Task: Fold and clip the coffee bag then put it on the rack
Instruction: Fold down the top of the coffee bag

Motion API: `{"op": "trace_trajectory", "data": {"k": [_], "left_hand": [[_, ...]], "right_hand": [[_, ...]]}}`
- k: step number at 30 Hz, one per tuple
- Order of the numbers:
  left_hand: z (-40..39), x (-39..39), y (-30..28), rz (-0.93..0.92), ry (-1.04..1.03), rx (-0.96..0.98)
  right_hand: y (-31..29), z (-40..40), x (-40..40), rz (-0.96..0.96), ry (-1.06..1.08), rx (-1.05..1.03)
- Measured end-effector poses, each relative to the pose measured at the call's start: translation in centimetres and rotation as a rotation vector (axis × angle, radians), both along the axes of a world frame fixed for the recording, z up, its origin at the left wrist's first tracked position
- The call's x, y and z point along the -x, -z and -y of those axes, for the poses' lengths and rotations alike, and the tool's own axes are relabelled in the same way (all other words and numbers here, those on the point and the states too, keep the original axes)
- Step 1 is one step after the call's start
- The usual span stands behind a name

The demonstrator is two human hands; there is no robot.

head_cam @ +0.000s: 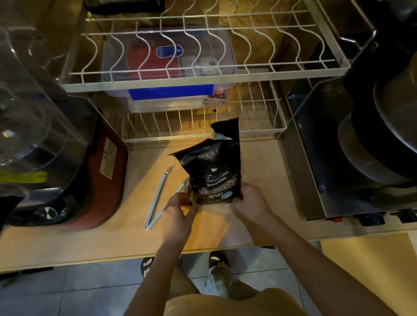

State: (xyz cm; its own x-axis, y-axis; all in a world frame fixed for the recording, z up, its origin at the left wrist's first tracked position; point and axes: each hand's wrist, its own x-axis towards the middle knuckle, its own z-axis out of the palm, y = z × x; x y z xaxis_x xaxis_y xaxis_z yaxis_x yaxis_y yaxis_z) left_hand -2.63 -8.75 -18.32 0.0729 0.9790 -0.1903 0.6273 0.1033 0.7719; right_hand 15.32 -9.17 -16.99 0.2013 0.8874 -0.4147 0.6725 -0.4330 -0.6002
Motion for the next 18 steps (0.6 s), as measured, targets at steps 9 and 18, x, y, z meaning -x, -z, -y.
{"op": "trace_trajectory", "data": {"k": [9, 18], "left_hand": [[-1.4, 0.9, 0.0, -0.094, 0.268, -0.158], [-1.7, 1.0, -0.5, -0.075, 0.412, -0.188]], "right_hand": [[-3.5, 1.5, -0.4, 0.234, -0.208, 0.188], [-9.9, -0.6, 2.4, 0.490, -0.987, -0.571]]}}
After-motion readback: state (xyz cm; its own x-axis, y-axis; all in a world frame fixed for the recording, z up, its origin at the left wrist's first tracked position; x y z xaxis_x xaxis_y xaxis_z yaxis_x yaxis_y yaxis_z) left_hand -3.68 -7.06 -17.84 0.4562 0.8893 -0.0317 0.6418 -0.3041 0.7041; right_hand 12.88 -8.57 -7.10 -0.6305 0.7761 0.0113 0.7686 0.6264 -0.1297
